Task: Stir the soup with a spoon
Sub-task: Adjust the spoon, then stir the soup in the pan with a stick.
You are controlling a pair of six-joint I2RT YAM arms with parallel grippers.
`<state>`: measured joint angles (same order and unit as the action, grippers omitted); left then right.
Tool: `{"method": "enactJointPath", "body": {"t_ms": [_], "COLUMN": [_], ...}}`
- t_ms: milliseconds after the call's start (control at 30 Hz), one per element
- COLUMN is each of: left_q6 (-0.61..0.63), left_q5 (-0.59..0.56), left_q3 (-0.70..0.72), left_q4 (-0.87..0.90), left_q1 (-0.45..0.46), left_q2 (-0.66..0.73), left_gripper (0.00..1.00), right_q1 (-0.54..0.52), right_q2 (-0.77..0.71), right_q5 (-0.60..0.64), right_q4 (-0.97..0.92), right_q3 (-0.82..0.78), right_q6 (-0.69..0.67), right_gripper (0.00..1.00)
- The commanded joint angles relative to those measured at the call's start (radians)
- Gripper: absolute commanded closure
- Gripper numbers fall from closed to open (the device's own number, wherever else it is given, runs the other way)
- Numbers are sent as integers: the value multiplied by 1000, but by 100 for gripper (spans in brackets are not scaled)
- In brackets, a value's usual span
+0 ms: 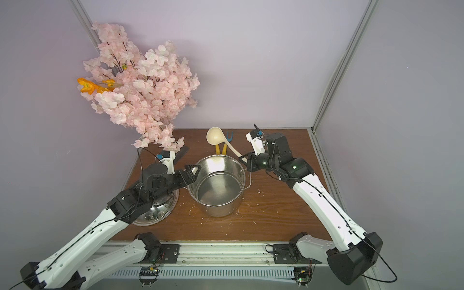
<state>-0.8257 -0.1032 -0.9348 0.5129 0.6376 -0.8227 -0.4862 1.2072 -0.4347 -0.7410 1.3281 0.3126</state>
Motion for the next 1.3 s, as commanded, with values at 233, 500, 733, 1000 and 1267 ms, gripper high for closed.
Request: {"method": "enactJointPath", "body": {"t_ms": [233,500,733,1000,1267], "left_q6": [76,55,61,63,58], "left_q5": [88,97,34,24,8], "left_q3": [15,81,81,87,107], "left_q4": [242,242,221,166,152], "left_q1": [-147,-150,-151,-150,-150], "left_q2": [86,76,9,-47,-62], "left_gripper": [7,15,30,47,71], "right_q1": [-172,-207,-223,-254,-324], "right_q2": [39,42,99,212,356], "right_q5": [209,251,353,432,489], "right_q4": [-379,-423,-450,-461,-472], "right_q3": [132,131,151,223,308], "right_q6": [-165,-170,-170,-167,-166], "right_gripper": [100,100,100,100,100]}}
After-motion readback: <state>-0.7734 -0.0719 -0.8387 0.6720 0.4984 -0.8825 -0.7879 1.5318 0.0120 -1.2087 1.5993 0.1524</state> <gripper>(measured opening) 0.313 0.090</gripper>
